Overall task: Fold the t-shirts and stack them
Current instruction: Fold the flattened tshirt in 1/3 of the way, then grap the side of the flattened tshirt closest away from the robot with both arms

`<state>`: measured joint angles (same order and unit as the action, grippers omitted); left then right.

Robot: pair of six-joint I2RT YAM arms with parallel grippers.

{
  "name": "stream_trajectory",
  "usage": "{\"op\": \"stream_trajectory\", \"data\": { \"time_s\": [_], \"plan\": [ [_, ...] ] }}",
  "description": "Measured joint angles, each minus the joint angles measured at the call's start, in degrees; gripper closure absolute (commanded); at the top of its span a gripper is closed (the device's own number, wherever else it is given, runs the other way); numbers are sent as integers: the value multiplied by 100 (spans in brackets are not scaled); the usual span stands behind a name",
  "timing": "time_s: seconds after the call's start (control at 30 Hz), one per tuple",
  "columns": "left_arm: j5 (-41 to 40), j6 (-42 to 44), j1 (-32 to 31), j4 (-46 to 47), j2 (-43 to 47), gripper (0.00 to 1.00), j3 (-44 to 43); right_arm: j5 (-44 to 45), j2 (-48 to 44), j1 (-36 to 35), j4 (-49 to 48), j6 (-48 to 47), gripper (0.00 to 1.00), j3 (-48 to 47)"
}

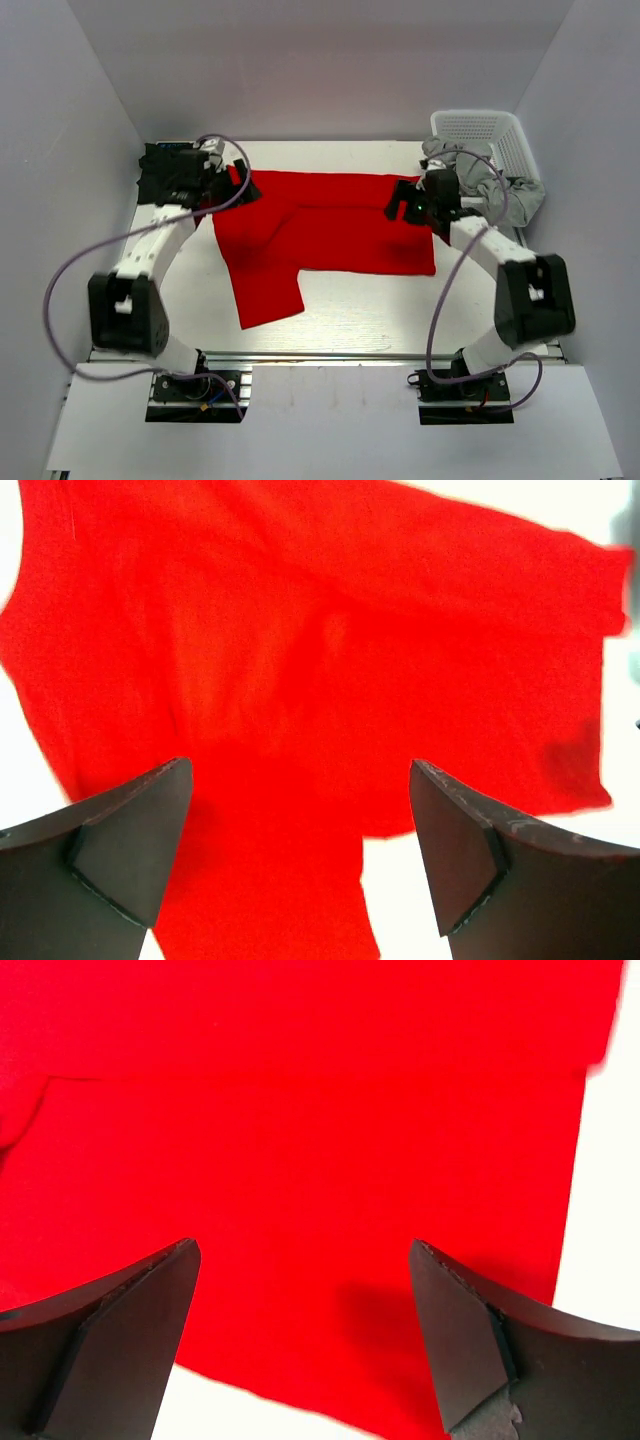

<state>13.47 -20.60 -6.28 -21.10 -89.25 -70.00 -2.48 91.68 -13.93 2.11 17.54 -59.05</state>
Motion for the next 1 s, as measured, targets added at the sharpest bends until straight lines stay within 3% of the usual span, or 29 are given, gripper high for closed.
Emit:
{"op": "stream_trajectory", "data": {
  "time_s": [0.1,0.27,0.4,0.53,0.73,0.83,0.87,1.0],
  "plan": [
    [-31,-177,-63,-238,1130,1,938,127,-807,7,-275,503,10,892],
    [-90,-632,-254,-905,2135,1,2404,240,-1440,37,-448,997,10,1751],
    [-72,-994,-426,-1517,2717,7,3451,317,-1834,42,-466,1213,10,2179],
    [-44,-1268,-599,-1858,2669,10,4041,529,-2251,44,-455,1259,10,2323],
    [-87,-1493,-870,-1989,2245,18,3912,909,-2732,44,-417,1237,10,2374],
    [-190,-1587,-1003,-1996,1934,37,3755,1001,-2763,44,-396,1228,10,2465],
    [-258,-1596,-1047,-1985,1853,53,3718,1016,-2758,46,-374,1228,10,2494],
    [-549,-1639,-1141,-1996,1600,77,3613,1086,-2756,46,-306,1226,10,2579]
  ]
}}
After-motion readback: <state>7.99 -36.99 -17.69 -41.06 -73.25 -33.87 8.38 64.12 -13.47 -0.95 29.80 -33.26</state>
